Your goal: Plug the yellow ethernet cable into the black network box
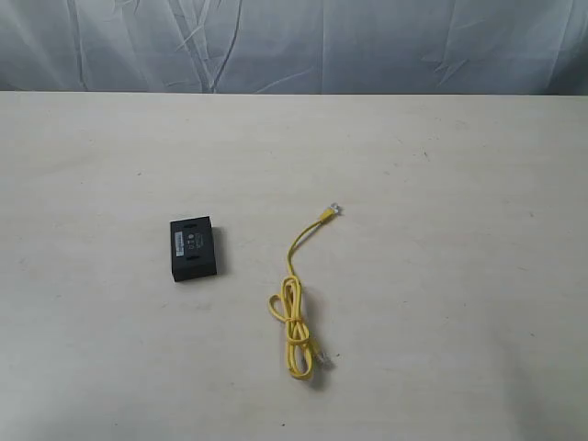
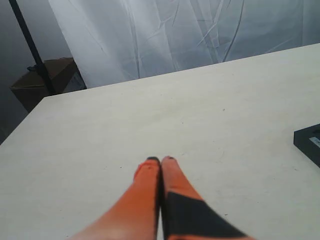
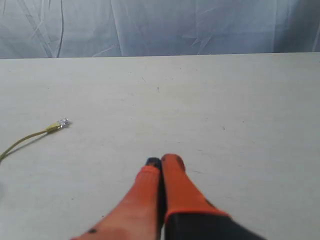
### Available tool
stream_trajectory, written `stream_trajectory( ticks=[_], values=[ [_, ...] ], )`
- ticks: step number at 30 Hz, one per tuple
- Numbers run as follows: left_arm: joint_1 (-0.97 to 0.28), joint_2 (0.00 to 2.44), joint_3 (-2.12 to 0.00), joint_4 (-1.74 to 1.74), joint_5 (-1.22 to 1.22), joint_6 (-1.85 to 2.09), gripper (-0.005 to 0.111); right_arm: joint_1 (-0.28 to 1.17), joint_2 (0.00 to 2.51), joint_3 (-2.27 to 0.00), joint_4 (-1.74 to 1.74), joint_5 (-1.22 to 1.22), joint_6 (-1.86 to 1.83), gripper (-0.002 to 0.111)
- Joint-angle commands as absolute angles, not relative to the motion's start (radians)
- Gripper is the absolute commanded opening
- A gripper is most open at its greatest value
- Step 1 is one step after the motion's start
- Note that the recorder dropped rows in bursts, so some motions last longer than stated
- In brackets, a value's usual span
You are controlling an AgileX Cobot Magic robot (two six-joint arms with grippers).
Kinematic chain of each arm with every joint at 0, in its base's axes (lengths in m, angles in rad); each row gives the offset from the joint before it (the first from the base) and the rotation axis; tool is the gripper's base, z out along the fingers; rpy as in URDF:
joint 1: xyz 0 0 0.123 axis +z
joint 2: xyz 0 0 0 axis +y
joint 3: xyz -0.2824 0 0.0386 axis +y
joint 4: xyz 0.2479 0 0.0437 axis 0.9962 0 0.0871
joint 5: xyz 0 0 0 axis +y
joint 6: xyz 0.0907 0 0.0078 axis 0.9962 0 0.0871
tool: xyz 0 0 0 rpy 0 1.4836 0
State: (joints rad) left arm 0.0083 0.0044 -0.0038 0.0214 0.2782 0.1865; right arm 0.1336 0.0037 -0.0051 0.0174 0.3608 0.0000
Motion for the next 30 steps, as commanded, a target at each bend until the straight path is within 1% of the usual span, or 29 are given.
stream_trajectory(
  ticks=[1, 4, 11, 20, 24, 26, 30],
  values=[
    [0.011, 0.000, 0.000, 0.019, 0.267, 0.186, 0.000, 0.129, 0.000, 0.000, 0.000, 0.327, 0.000, -0.001],
    [0.011, 0.000, 0.000, 0.019, 0.267, 0.186, 0.000, 0.129, 0.000, 0.000, 0.000, 0.243, 0.000, -0.001],
    [0.011, 0.000, 0.000, 0.019, 0.267, 0.186, 0.000, 0.129, 0.000, 0.000, 0.000, -0.081, 0.000, -0.001],
    [0.011, 0.000, 0.000, 0.019, 0.267, 0.186, 0.000, 0.129, 0.000, 0.000, 0.008, -0.277, 0.000, -0.001],
    [0.011, 0.000, 0.000, 0.019, 0.267, 0.186, 0.000, 0.129, 0.000, 0.000, 0.033, -0.274, 0.000, -0.001],
    [0.011, 0.000, 0.000, 0.019, 0.267, 0.186, 0.000, 0.129, 0.005, -0.017, 0.084, -0.216, -0.007, -0.001],
    [0.011, 0.000, 0.000, 0.019, 0.267, 0.186, 0.000, 0.129, 0.138, -0.175, 0.053, 0.065, -0.035, -0.001]
  ],
)
